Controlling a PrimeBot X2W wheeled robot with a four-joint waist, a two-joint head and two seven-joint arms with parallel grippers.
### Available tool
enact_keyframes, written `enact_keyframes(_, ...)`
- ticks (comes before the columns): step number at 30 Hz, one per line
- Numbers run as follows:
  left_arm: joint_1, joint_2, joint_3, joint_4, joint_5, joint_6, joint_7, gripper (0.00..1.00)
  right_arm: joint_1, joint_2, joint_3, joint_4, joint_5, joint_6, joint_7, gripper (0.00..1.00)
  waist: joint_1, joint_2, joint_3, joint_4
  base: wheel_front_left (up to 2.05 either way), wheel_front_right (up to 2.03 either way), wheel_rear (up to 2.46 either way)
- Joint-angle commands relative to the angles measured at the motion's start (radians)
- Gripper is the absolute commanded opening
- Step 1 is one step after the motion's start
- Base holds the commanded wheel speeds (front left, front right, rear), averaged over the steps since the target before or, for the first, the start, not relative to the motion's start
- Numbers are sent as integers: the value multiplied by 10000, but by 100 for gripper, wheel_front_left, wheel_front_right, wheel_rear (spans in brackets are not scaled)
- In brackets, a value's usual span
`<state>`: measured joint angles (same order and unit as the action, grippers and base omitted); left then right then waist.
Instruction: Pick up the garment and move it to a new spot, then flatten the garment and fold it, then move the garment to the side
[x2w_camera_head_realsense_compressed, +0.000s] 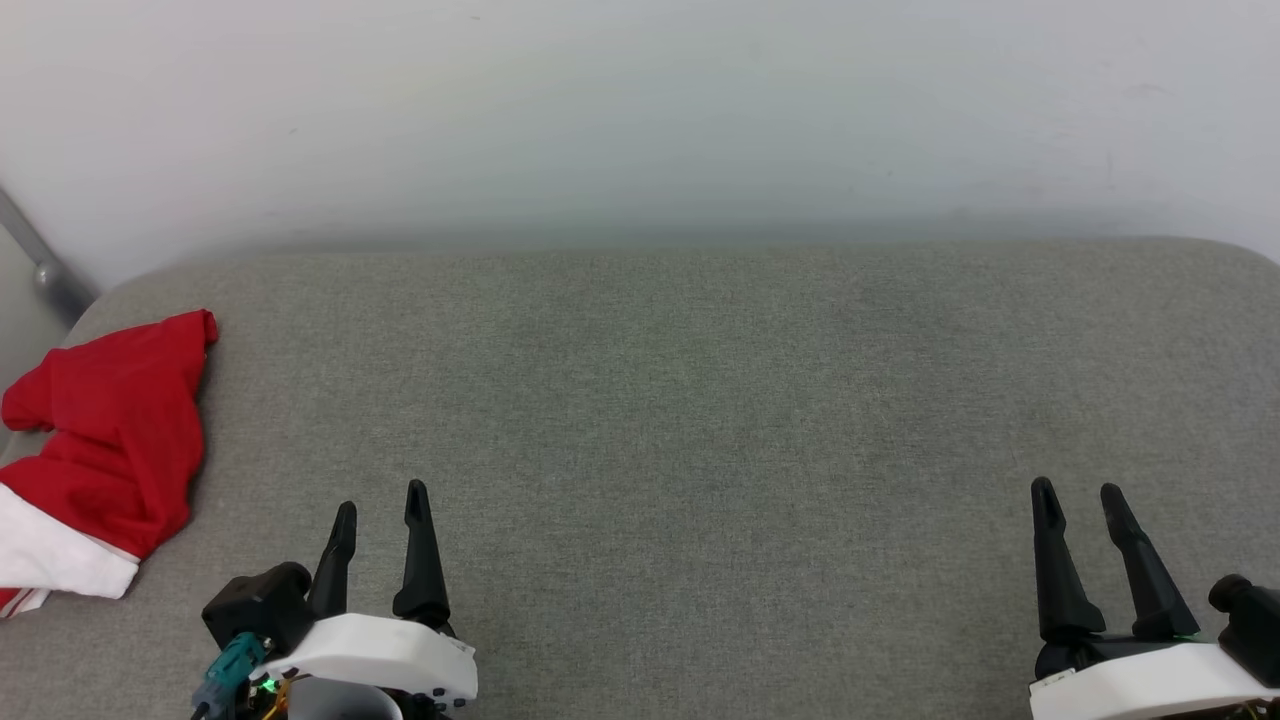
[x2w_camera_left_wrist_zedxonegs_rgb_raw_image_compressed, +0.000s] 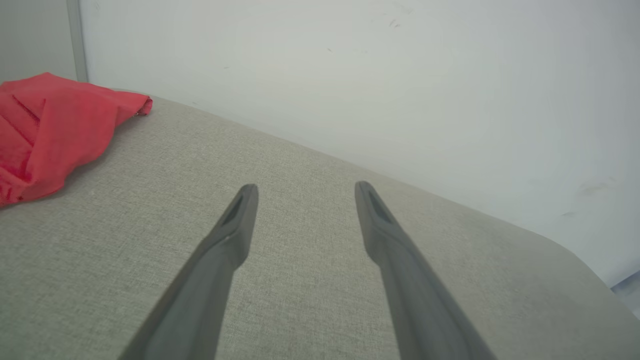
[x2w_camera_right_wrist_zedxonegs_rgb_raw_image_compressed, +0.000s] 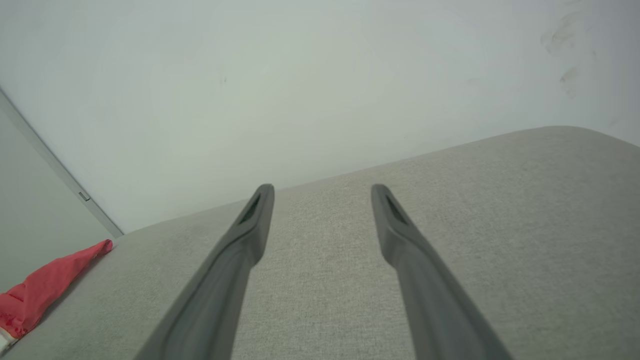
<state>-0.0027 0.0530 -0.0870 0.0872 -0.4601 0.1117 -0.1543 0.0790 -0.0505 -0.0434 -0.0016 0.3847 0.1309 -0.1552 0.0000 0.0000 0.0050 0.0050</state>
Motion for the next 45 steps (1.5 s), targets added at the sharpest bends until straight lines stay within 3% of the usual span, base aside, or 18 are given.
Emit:
enact_keyframes(1,68,58,-34,-138,248,41,-104,100,30,-2,-3,-157,-230,-2,-85,100,0,0,3,1,0,0,0)
enact_keyframes(27,297,64,-469,-243,2659,280,-684,100,433,2,-118,-419,-1815,-2,-680,100,0,0,65,38,0,0,0)
enact_keyframes(45,452,2,-547,-116,3760,199,-1023,100,669,6,-35,-551,-2733,-3,-1030,100,0,0,73,53,0,0,0)
